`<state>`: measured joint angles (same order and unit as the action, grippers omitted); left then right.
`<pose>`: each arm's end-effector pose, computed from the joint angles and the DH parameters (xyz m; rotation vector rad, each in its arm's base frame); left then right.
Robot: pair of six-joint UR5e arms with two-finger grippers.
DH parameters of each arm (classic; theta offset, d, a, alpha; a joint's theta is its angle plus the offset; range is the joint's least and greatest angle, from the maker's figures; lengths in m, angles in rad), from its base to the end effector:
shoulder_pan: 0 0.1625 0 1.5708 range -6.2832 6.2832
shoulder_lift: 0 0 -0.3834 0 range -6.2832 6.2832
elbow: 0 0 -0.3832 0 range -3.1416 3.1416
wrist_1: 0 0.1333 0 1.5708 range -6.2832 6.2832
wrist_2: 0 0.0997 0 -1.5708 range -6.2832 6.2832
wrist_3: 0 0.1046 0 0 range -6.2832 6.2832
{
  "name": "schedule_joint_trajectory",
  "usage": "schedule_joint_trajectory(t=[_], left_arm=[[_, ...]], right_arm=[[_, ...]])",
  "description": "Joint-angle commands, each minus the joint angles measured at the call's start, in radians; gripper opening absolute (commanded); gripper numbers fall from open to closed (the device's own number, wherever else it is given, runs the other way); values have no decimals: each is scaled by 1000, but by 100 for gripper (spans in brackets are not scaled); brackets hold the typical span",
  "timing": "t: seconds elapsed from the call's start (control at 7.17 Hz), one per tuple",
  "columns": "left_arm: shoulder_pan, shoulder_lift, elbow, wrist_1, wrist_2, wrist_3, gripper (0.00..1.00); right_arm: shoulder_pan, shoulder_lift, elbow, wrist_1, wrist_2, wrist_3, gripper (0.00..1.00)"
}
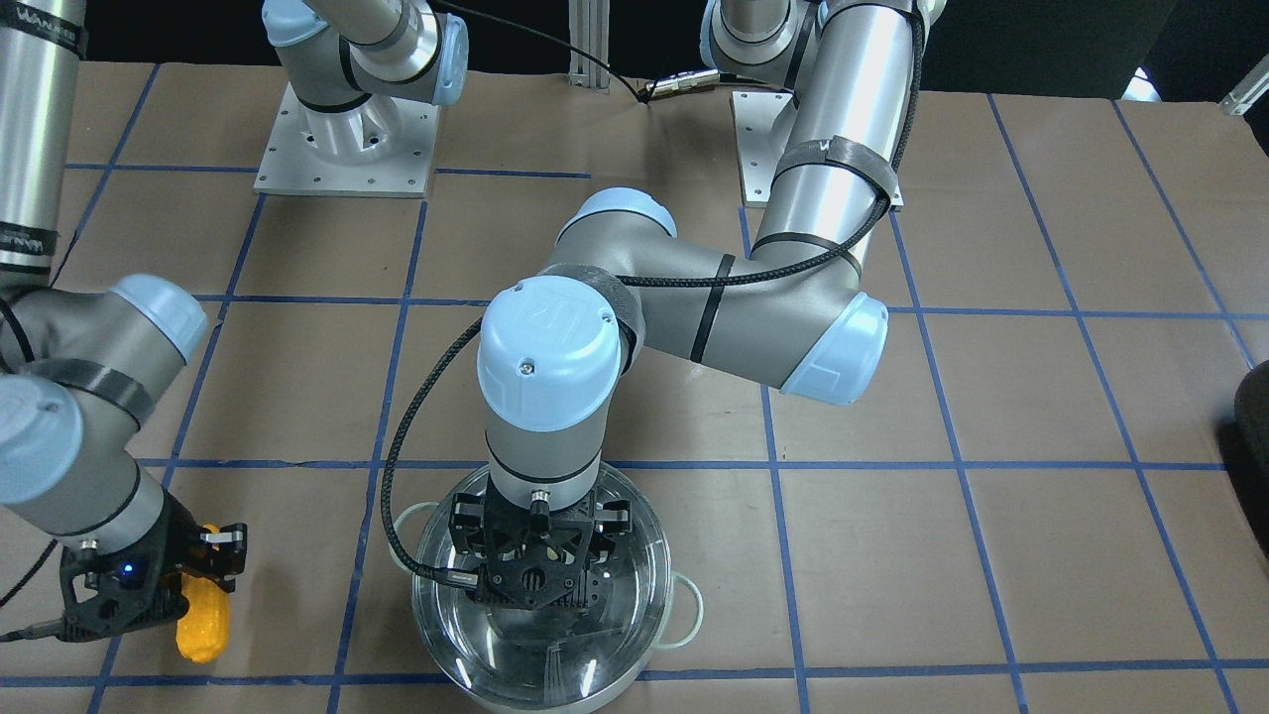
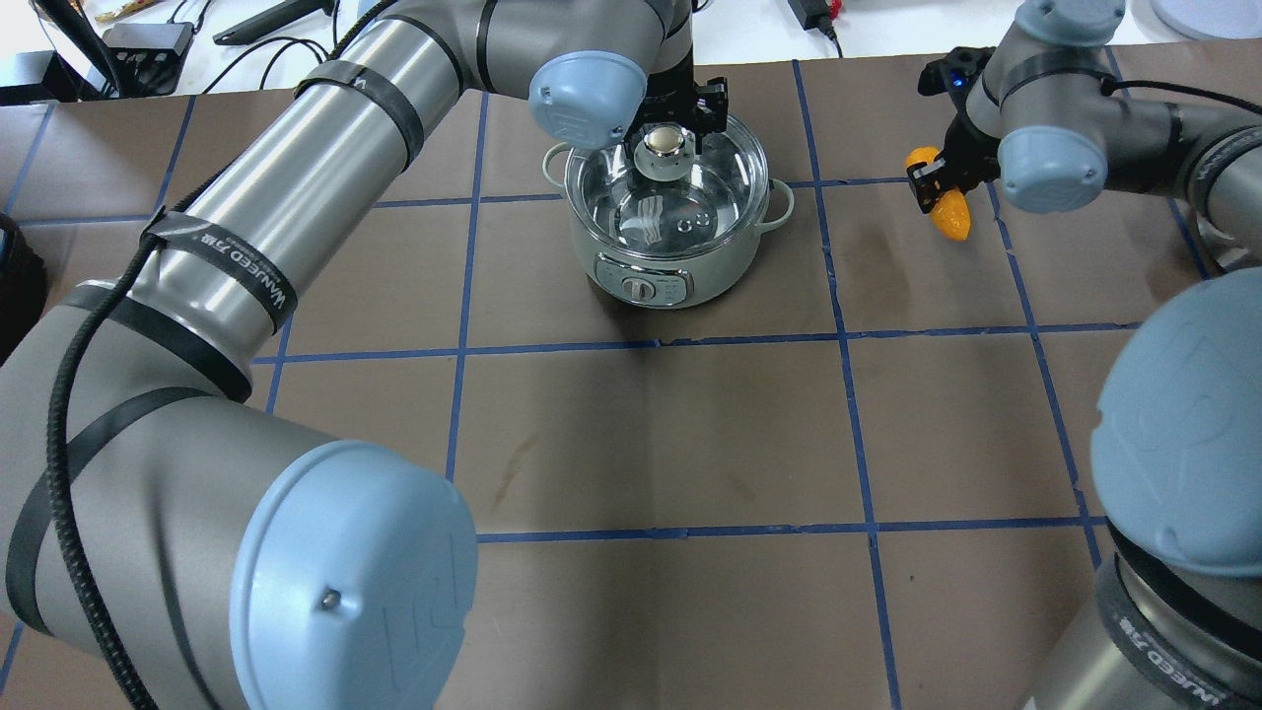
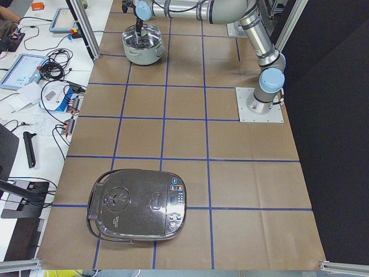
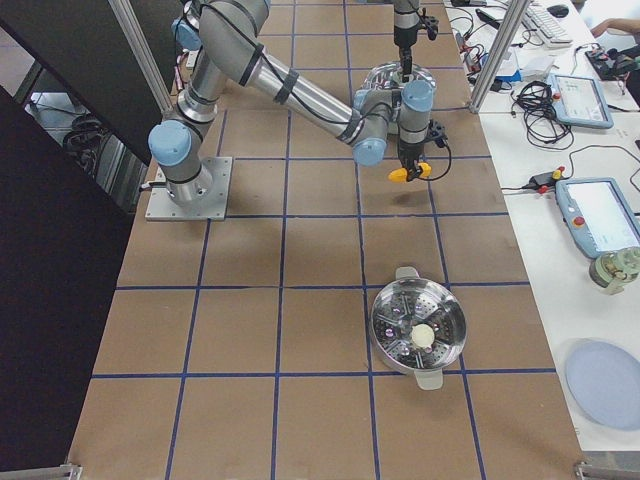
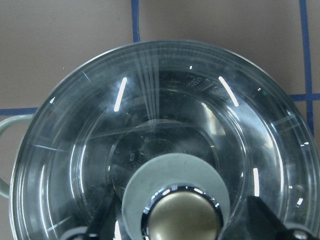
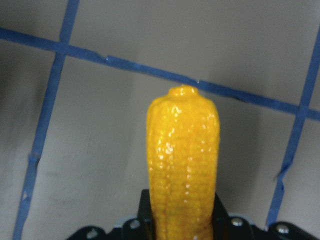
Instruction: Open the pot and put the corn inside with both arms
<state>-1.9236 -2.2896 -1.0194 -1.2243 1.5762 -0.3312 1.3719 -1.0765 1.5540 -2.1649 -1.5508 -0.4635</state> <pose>-0.3827 -0.6552 0.3020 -0.0325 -3.0753 0.2629 0.0076 -0.6477 0.2316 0.4130 -3.0898 0.1822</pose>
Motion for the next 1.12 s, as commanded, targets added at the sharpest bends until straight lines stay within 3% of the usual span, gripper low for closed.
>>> schedule_joint_trajectory(t=[0.0, 0.28, 0.56, 0.7, 0.84, 0.98], left_arm=[[0, 19, 2, -1, 5, -2, 24], [6, 74, 2, -41, 5, 15, 24], [152, 125, -10, -85, -7, 70, 24], [235, 162, -21, -148, 4, 178, 24], [336, 182, -34, -209, 8, 202, 24], [415, 170, -86, -198, -4, 225, 24]], right_arm=[[16, -211, 1, 301, 3, 40, 7], [114, -289, -6, 396, -5, 193, 7], [275, -245, -53, 378, 0, 406, 7], [352, -152, -111, 352, -9, 475, 6], [405, -23, -220, 273, -9, 594, 6], [455, 109, -355, 267, -11, 658, 6]])
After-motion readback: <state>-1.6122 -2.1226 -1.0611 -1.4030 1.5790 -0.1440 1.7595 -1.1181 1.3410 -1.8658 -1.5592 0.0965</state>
